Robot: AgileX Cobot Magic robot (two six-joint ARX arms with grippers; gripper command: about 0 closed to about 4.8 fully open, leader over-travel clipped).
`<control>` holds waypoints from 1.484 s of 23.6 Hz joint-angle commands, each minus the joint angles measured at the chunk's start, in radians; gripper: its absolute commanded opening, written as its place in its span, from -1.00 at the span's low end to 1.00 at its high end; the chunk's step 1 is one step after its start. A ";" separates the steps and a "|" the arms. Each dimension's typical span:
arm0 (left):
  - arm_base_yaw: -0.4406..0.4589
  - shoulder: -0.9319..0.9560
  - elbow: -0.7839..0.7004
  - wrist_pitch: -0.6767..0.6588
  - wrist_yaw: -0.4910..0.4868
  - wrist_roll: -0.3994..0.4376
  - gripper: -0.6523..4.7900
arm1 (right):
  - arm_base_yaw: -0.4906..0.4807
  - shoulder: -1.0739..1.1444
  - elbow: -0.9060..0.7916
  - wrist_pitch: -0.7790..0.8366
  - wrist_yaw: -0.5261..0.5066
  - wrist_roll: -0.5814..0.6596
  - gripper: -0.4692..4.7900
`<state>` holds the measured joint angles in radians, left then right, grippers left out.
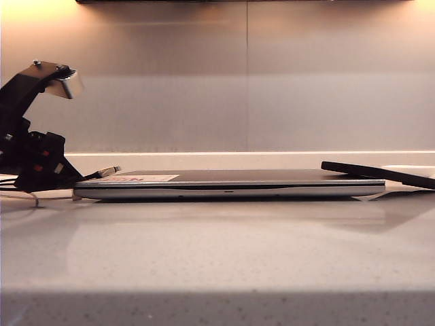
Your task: Pick up the charging cable and the phone, plug the charging cable into the charging port on the phone, and finally place them back on the table.
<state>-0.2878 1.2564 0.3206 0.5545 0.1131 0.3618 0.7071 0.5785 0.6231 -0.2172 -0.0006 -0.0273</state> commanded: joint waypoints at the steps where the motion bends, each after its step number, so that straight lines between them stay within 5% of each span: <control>1: -0.002 0.018 0.004 0.038 0.003 -0.026 0.01 | 0.000 -0.003 0.005 0.016 0.003 -0.003 -0.83; 30: -0.089 0.169 0.004 0.227 0.003 -0.013 -0.01 | -0.001 -0.003 0.005 0.036 0.006 -0.003 -0.83; 32: -0.088 0.169 0.004 0.233 0.004 -0.009 -0.27 | -0.001 -0.003 0.005 0.042 0.006 -0.003 -0.83; 34: -0.088 0.169 0.004 0.234 0.003 -0.002 -0.74 | -0.001 -0.003 0.005 0.042 0.006 -0.003 -0.83; 35: -0.088 0.169 0.004 0.235 0.003 -0.002 -0.78 | -0.001 -0.003 0.005 0.042 0.006 -0.003 -0.83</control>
<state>-0.3702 1.4281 0.3202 0.7647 0.0734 0.3519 0.7048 0.5785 0.6235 -0.1974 0.0002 -0.0273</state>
